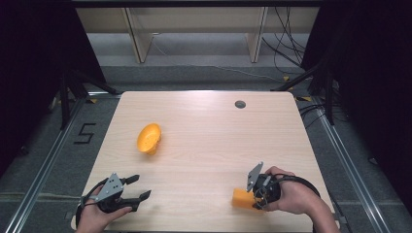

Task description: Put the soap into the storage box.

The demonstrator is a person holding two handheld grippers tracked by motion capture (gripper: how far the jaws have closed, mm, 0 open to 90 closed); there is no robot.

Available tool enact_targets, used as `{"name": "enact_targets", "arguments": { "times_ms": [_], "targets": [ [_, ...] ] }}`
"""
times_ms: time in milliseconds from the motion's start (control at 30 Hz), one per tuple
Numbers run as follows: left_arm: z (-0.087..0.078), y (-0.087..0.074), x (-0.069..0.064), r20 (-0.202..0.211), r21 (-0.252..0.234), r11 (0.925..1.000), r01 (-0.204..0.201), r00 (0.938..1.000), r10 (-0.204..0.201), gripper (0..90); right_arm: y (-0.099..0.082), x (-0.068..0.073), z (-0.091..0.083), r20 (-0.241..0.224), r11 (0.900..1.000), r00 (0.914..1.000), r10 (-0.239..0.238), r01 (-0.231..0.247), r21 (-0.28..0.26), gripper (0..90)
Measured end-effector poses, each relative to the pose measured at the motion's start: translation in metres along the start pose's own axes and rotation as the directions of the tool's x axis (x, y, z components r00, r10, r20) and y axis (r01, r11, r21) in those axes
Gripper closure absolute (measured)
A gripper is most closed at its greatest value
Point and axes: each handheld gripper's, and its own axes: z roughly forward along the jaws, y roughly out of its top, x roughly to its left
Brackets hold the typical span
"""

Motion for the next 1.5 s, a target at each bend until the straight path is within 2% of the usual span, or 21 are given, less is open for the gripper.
{"name": "enact_targets", "arguments": {
  "times_ms": [100,167,200,300,600,700,733,767,833,933,967,1000,1033,1067,1167,1200,1333,1400,1433,1467,1500],
  "targets": [
    [0.006,0.002,-0.004,0.023,-0.010,0.9995,0.030,0.9993,-0.030,28.2,0.005,0.001,-0.002,-0.004,1.0000,1.0000,0.003,-0.003,0.004,61.7],
    [0.007,0.006,-0.003,0.028,-0.010,0.9999,-0.013,0.9995,0.013,27.8,0.008,0.001,-0.004,-0.005,0.9998,0.9999,-0.011,0.011,-0.013,61.7],
    [0.009,0.007,-0.005,0.031,-0.025,0.9996,0.012,0.9994,-0.011,27.2,0.010,0.000,-0.004,-0.009,0.9987,0.9989,-0.047,0.046,-0.022,61.7],
    [0.012,0.012,-0.008,0.046,-0.053,0.9984,-0.021,0.9987,0.023,26.8,0.015,0.002,-0.007,0.001,1.0000,1.0000,-0.003,0.003,-0.007,61.7],
    [0.026,0.025,-0.019,0.131,-0.042,0.9970,-0.064,0.9890,0.069,26.3,0.028,0.002,-0.013,0.013,0.9997,0.9997,-0.022,0.022,-0.014,61.8],
    [0.034,0.030,-0.021,0.156,-0.052,0.9945,-0.091,0.9829,0.098,26.2,0.031,0.005,-0.015,0.023,1.0000,0.9997,0.002,-0.002,0.002,61.7],
    [0.038,0.033,-0.023,0.170,-0.049,0.9949,-0.088,0.9808,0.095,26.2,0.033,0.001,-0.013,0.008,0.9963,0.9969,-0.078,0.078,-0.036,61.7],
    [0.041,0.034,-0.024,0.176,-0.052,0.9941,-0.096,0.9789,0.103,26.2,0.034,0.006,-0.015,0.017,0.9999,0.9999,0.000,0.000,-0.011,61.7],
    [0.046,0.039,-0.028,0.194,-0.058,0.9934,-0.099,0.9749,0.109,26.2,0.036,0.002,-0.014,0.008,0.9978,0.9984,-0.057,0.057,-0.035,61.7],
    [0.054,0.045,-0.035,0.222,-0.053,0.9922,-0.113,0.9674,0.122,26.2,0.039,0.003,-0.015,0.012,0.9990,0.9992,-0.038,0.038,-0.024,61.7],
    [0.057,0.047,-0.036,0.244,-0.064,0.9897,-0.128,0.9597,0.140,26.2,0.040,0.004,-0.015,0.011,0.9994,0.9995,-0.030,0.030,-0.020,61.7],
    [0.058,0.049,-0.039,0.248,-0.058,0.9920,-0.112,0.9609,0.123,26.3,0.041,0.001,-0.014,0.009,0.9963,0.9970,-0.077,0.077,-0.037,61.7],
    [0.061,0.051,-0.039,0.261,-0.072,0.9888,-0.131,0.9543,0.145,26.4,0.042,0.003,-0.015,0.011,0.9990,0.9992,-0.038,0.038,-0.023,61.7],
    [0.061,0.051,-0.040,0.257,-0.061,0.9909,-0.120,0.9572,0.132,26.4,0.044,0.001,-0.014,0.011,0.9967,0.9972,-0.074,0.074,-0.032,61.7],
    [0.066,0.054,-0.044,0.275,-0.066,0.9908,-0.118,0.9525,0.132,26.4,0.047,0.003,-0.015,0.015,0.9991,0.9992,-0.037,0.037,-0.019,61.7],
    [0.067,0.056,-0.044,0.280,-0.073,0.9878,-0.137,0.9477,0.152,26.4,0.049,0.001,-0.014,0.013,0.9963,0.9967,-0.080,0.081,-0.028,61.7],
    [0.071,0.062,-0.050,0.306,-0.081,0.9902,-0.114,0.9426,0.134,26.4,0.055,0.003,-0.015,0.012,0.9980,0.9982,-0.059,0.059,-0.023,61.7],
    [0.074,0.066,-0.051,0.324,-0.091,0.9875,-0.129,0.9340,0.151,26.4,0.060,0.001,-0.015,0.010,0.9948,0.9953,-0.097,0.097,-0.032,61.8],
    [0.075,0.068,-0.053,0.330,-0.090,0.9874,-0.130,0.9316,0.153,26.4,0.061,0.003,-0.016,0.012,0.9973,0.9976,-0.068,0.068,-0.026,61.7],
    [0.076,0.070,-0.055,0.339,-0.090,0.9877,-0.128,0.9287,0.151,26.4,0.064,0.000,-0.015,0.006,0.9907,0.9920,-0.126,0.126,-0.052,61.7],
    [0.077,0.071,-0.056,0.347,-0.092,0.9872,-0.130,0.9250,0.154,26.4,0.066,0.001,-0.016,0.008,0.9932,0.9941,-0.108,0.108,-0.042,61.7]
  ]
}}
